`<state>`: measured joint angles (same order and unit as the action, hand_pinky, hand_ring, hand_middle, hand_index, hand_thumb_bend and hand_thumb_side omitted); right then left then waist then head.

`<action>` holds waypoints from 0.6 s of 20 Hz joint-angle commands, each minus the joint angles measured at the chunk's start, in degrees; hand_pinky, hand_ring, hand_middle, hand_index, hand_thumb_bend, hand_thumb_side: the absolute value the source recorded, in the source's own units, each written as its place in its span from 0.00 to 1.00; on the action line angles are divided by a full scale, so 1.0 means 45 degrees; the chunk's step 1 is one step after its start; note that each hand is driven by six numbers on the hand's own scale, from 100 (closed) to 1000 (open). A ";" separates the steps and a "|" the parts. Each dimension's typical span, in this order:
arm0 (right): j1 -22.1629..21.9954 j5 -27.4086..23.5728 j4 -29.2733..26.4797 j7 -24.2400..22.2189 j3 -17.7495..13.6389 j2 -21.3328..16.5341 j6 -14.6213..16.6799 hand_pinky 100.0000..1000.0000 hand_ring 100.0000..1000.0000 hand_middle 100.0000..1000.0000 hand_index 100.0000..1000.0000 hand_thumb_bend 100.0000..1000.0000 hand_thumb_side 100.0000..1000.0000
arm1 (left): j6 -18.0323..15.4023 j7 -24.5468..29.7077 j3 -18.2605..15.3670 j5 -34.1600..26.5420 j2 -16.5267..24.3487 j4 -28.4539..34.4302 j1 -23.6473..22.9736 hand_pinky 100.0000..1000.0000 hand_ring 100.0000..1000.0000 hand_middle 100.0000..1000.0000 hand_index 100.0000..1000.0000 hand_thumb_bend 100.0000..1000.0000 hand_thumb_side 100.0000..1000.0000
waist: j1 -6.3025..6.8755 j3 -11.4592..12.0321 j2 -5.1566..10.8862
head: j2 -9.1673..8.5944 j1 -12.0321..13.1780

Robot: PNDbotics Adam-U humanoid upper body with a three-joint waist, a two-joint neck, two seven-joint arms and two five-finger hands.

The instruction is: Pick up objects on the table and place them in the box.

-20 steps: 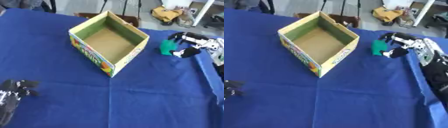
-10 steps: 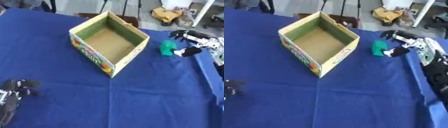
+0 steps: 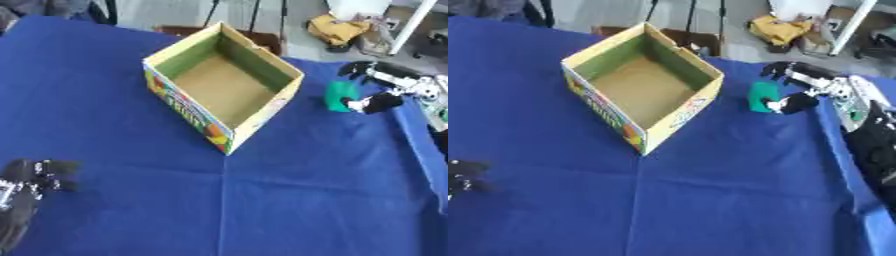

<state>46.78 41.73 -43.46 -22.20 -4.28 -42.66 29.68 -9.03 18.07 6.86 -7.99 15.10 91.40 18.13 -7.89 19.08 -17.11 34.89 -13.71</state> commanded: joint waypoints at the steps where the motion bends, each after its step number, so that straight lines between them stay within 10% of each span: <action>1: 0.0099 0.0088 -0.0047 -0.0050 -0.0184 -0.0645 -0.0021 0.74 0.85 0.95 0.96 0.12 0.34 | -0.0048 -0.0007 -0.0073 0.0042 0.0133 0.0180 0.0034 0.58 0.79 0.53 0.58 0.34 1.00 | 0.0106 -0.0007 0.0134 | -0.0142 0.0019; 12: 0.0054 0.0202 0.0135 -0.0174 -0.0223 -0.0737 -0.0181 0.72 0.81 0.91 0.94 0.00 0.23 | -0.0125 -0.0022 -0.0087 0.0075 0.0144 0.0240 0.0023 0.58 0.79 0.53 0.58 0.32 1.00 | 0.0319 0.0008 -0.0092 | -0.0153 0.0008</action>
<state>46.38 41.98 -42.78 -22.85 -4.65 -43.10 29.03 -9.35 17.97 6.81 -7.76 15.10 91.60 18.07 -6.83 19.17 -18.39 34.67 -13.71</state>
